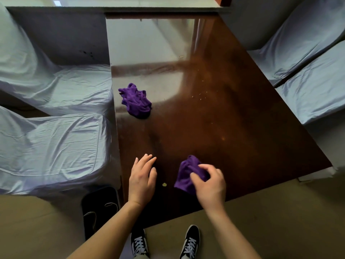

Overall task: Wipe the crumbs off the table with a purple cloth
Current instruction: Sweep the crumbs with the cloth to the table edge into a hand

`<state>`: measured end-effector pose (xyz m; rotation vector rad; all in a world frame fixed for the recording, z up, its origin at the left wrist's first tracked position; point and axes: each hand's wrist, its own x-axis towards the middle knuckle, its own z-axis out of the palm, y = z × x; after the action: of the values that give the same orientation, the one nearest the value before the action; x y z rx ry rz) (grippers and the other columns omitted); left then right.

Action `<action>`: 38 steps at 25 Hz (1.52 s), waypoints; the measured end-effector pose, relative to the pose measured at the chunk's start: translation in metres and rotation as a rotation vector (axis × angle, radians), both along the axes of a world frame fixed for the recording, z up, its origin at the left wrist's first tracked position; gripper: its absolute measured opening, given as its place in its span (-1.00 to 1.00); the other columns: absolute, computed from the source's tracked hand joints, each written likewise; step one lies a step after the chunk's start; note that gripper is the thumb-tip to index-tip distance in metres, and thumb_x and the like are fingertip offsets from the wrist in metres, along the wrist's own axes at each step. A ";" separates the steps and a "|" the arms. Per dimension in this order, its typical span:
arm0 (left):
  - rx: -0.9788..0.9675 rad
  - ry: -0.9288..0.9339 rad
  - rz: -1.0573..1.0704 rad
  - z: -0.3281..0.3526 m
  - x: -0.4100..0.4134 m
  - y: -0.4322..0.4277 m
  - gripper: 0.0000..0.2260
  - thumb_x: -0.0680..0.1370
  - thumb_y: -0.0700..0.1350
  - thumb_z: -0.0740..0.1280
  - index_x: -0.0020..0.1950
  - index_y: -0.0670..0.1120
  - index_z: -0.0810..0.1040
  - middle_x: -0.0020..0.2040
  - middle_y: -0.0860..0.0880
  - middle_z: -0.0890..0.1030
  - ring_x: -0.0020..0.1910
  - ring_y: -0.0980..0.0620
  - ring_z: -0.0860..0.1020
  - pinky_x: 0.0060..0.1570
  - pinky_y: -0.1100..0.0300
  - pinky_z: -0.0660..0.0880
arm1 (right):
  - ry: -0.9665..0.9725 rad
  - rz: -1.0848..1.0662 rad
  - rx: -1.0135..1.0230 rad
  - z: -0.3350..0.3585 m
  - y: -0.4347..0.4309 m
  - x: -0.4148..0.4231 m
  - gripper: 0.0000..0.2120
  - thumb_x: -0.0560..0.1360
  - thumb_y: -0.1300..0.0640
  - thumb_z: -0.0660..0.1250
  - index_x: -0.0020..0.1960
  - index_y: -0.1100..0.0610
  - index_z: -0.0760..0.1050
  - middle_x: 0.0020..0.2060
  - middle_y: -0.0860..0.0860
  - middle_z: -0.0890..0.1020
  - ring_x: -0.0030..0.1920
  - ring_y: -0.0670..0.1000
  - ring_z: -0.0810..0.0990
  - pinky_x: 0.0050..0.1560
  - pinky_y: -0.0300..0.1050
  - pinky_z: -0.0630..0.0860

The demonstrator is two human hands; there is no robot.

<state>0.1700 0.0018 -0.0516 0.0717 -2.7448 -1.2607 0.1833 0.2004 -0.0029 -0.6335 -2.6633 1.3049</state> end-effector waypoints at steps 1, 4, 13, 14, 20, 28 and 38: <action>0.066 0.006 0.036 0.002 0.002 -0.007 -0.63 0.55 -0.10 0.15 0.26 -0.19 0.56 0.31 -0.12 0.55 0.38 -0.08 0.43 0.46 -0.09 0.22 | 0.027 -0.029 0.026 0.003 0.015 -0.004 -0.72 0.31 0.18 0.55 0.00 0.07 0.63 -0.16 0.05 0.56 -0.21 0.01 0.53 -0.14 -0.25 0.34; 0.123 0.060 0.133 0.001 0.011 -0.028 -0.65 0.56 -0.12 0.16 0.25 -0.20 0.57 0.27 -0.12 0.57 0.35 -0.03 0.46 0.40 -0.02 0.31 | -0.045 -0.077 0.141 0.006 0.068 -0.030 -0.70 0.37 0.15 0.52 0.08 0.11 0.61 -0.06 0.14 0.57 -0.10 0.15 0.57 -0.06 -0.12 0.41; 0.247 0.065 0.365 -0.009 0.037 -0.031 -0.63 0.58 -0.14 0.14 0.34 -0.21 0.50 0.37 -0.12 0.49 0.39 -0.01 0.41 0.41 0.07 0.28 | -0.200 0.388 0.287 -0.013 0.000 -0.031 -0.64 0.38 0.04 0.46 0.18 0.03 0.61 0.00 0.04 0.51 -0.02 0.09 0.58 0.05 -0.11 0.47; 0.277 0.067 0.404 -0.010 0.036 -0.033 -0.62 0.58 -0.12 0.14 0.35 -0.20 0.49 0.37 -0.12 0.49 0.39 -0.01 0.41 0.41 0.07 0.28 | -0.191 0.455 0.238 -0.012 -0.014 -0.027 -0.64 0.38 0.05 0.47 0.18 0.02 0.61 -0.01 0.01 0.51 -0.03 0.05 0.58 0.06 -0.14 0.47; 0.832 -0.051 0.600 -0.037 0.037 -0.046 -0.57 0.51 0.08 0.13 0.31 0.00 0.53 0.30 -0.08 0.57 0.33 0.01 0.49 0.39 -0.12 0.34 | -0.064 0.459 0.094 0.005 -0.007 -0.034 -0.69 0.38 0.14 0.50 0.12 0.00 0.64 -0.11 -0.03 0.55 -0.15 -0.16 0.54 -0.11 -0.46 0.38; 1.254 -0.019 0.615 -0.042 0.036 -0.046 -0.71 0.58 -0.06 0.15 0.15 -0.01 0.63 0.15 0.01 0.67 0.22 0.04 0.58 0.08 0.27 0.53 | -0.232 0.327 0.309 -0.008 0.002 -0.004 -0.67 0.42 0.03 0.46 0.17 0.04 0.57 0.00 0.03 0.51 -0.13 0.05 0.53 -0.07 -0.13 0.42; 1.640 -0.177 0.797 -0.031 0.038 -0.055 -0.65 0.62 -0.08 0.11 0.22 -0.25 0.54 0.14 -0.19 0.64 0.16 -0.07 0.60 0.27 0.04 0.45 | -0.093 0.416 0.050 -0.006 -0.083 0.004 -0.71 0.38 0.06 0.49 0.09 -0.01 0.61 -0.08 -0.02 0.55 -0.13 -0.05 0.55 -0.04 -0.17 0.45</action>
<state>0.2080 -0.0530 -0.0830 1.1920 -0.7500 -2.5955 0.1874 0.1177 -0.0087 -0.1358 -3.0053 1.3158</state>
